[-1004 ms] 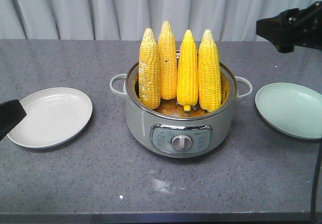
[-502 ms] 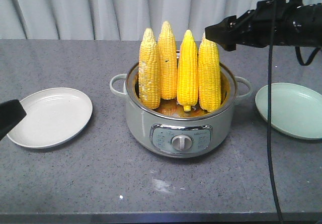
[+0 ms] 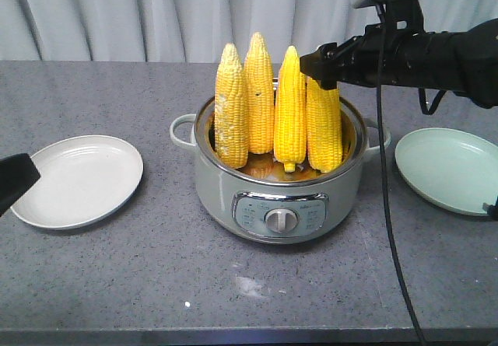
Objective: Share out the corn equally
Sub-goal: 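Move the right gripper over the corn cob nearest the green plate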
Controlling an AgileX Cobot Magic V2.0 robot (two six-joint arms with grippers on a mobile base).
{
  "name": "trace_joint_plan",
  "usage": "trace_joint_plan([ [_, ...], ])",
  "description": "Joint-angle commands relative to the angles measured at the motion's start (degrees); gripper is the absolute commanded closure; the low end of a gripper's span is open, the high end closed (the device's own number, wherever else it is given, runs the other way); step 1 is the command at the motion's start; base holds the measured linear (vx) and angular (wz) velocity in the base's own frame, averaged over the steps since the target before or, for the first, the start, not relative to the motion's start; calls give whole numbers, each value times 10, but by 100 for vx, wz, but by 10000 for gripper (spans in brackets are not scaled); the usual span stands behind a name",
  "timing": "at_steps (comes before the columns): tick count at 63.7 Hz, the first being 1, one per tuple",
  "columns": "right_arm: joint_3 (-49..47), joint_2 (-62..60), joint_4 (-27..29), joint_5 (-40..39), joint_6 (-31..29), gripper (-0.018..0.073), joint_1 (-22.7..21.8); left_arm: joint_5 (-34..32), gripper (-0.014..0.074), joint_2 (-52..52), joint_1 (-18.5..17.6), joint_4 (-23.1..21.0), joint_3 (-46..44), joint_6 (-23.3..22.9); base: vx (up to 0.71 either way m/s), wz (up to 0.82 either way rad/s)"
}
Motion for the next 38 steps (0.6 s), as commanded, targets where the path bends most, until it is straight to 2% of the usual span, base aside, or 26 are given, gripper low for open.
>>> trace_joint_plan([
  [1, -20, -13, 17, -12, -5, -36, -1, -14, 63, 4, -2, -29, -20, 3, 0, 0],
  [13, -20, -4, 15, -5, -5, -36, -1, -11, 63, 4, -2, -29, -20, 3, 0, 0],
  [20, -20, -4, 15, -2, -5, -3, -1, -11, 63, 4, -2, -29, -20, 3, 0, 0],
  [29, -20, -4, 15, -1, -1, 144, -1, -10, 63, 4, -2, -29, -20, 3, 0, 0],
  [38, -20, -4, 15, -1, -2, 369, -1, -10, 63, 4, -2, -29, -20, 3, 0, 0],
])
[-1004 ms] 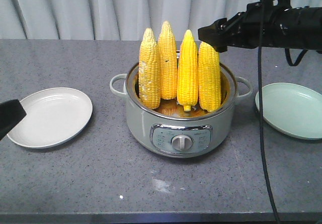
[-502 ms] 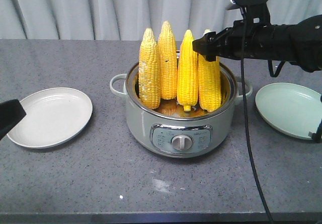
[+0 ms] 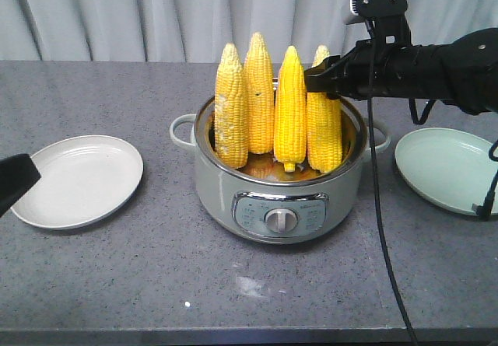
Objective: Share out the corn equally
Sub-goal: 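Close the right gripper on the cob tip and lift it out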
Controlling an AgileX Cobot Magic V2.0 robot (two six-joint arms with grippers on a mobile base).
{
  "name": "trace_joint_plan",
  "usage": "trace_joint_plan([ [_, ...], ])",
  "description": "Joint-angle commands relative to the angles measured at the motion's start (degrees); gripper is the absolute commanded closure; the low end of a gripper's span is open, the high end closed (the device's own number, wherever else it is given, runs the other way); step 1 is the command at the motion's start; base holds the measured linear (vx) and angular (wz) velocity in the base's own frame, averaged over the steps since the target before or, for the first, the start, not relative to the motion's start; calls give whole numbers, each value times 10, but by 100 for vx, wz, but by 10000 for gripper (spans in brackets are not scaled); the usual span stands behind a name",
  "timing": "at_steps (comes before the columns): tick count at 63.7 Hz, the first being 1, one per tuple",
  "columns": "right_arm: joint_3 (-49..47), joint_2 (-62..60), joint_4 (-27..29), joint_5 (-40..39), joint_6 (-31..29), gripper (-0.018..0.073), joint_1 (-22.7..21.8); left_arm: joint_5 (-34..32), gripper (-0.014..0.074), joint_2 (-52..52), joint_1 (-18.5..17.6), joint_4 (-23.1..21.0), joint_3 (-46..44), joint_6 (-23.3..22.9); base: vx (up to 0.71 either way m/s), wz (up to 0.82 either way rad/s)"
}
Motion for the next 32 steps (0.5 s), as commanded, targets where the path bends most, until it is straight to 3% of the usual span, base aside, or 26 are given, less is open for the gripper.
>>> trace_joint_plan([
  [1, -19, -27, 14, -14, -3, 389, -1, -10, 63, 4, -2, -29, -20, 3, 0, 0],
  [10, -19, -29, 14, -14, -4, 578, -2, -10, 63, 4, -2, -29, -20, 3, 0, 0],
  [32, -19, -164, 14, -38, -6, 570, -3, -10, 63, 4, -2, -29, -20, 3, 0, 0],
])
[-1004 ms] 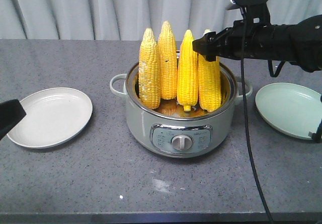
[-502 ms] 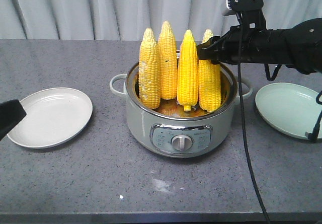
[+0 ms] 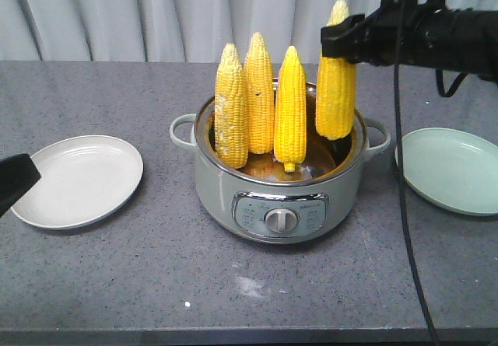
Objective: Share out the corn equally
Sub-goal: 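Close the right gripper on the cob tip and lift it out, then carry the cob with the right gripper and lower it onto the green plate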
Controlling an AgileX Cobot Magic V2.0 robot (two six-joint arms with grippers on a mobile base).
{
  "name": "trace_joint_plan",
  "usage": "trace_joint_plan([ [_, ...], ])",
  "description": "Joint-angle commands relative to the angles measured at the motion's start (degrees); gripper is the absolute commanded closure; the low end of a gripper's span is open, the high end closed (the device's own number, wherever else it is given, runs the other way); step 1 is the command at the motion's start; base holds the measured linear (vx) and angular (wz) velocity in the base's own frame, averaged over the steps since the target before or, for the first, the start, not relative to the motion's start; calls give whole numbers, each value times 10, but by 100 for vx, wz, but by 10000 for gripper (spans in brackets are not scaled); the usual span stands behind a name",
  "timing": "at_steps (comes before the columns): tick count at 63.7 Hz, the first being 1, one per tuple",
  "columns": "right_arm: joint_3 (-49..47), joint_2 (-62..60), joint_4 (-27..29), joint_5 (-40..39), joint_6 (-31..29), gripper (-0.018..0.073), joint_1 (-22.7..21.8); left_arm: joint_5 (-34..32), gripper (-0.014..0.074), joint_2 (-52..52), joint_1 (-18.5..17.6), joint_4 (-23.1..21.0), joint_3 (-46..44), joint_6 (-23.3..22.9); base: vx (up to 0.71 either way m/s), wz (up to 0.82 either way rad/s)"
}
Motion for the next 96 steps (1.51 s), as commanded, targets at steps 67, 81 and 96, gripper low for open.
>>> trace_joint_plan([
  [67, -20, -45, -119, 162, 240, 566, -307, -10, 63, 4, -2, -29, -20, 3, 0, 0],
  [81, -37, 79, -66, 167, 191, 564, -307, -10, 63, 4, -2, -29, -20, 3, 0, 0],
  [96, -95, 137, -76, 191, 199, 545, -307, -10, 63, 4, -2, -29, -20, 3, 0, 0],
])
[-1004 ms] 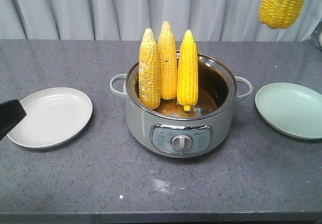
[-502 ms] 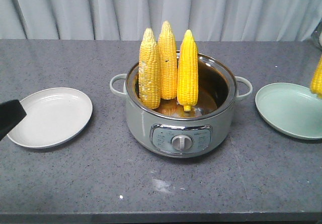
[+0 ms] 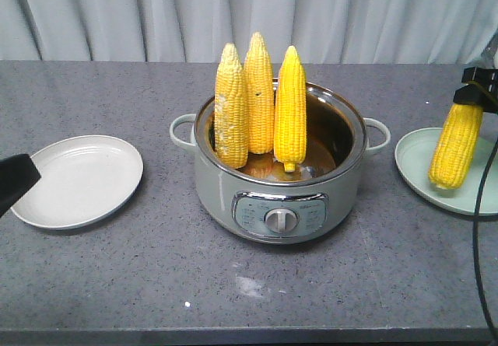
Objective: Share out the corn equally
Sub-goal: 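Carry the cob with the right gripper and lower it onto the green plate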
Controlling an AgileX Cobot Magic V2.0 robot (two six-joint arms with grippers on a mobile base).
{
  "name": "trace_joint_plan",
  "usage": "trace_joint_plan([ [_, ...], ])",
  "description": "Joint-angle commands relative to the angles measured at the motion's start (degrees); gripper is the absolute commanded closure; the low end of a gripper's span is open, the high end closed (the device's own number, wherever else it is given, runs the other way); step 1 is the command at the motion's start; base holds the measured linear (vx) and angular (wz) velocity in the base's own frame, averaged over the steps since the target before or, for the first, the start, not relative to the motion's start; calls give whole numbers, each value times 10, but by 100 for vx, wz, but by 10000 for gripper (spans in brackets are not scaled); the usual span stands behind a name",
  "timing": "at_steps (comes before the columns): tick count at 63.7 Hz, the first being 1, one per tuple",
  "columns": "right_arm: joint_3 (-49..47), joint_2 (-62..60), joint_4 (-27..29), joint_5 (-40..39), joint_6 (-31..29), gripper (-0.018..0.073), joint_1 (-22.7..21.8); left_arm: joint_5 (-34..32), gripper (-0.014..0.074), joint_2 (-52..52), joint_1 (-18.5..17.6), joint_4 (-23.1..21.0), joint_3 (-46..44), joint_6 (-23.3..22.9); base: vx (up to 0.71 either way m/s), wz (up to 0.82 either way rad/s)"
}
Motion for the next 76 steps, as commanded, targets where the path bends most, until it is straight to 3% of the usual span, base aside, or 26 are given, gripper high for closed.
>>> trace_joint_plan([
  [1, -39, -16, 18, 9, 2, 543, -3, -10, 63, 4, -2, -29, -20, 3, 0, 0],
  [17, -61, 0, -14, 36, 20, 426, -3, -10, 63, 4, -2, -28, -20, 3, 0, 0],
  [33, -61, 0, -73, 41, 60, 227, -3, -10, 63, 4, -2, -28, -20, 3, 0, 0],
  [49, -61, 0, -84, 52, 70, 55, -3, -10, 63, 4, -2, -28, -20, 3, 0, 0],
  [61, -61, -11, -83, 65, 96, 32, -3, -8, 63, 4, -2, -29, -20, 2, 0, 0],
  [76, -61, -104, -69, 126, 75, 32, -3, -17, 63, 40, -2, -32, -72, 6, 0, 0],
])
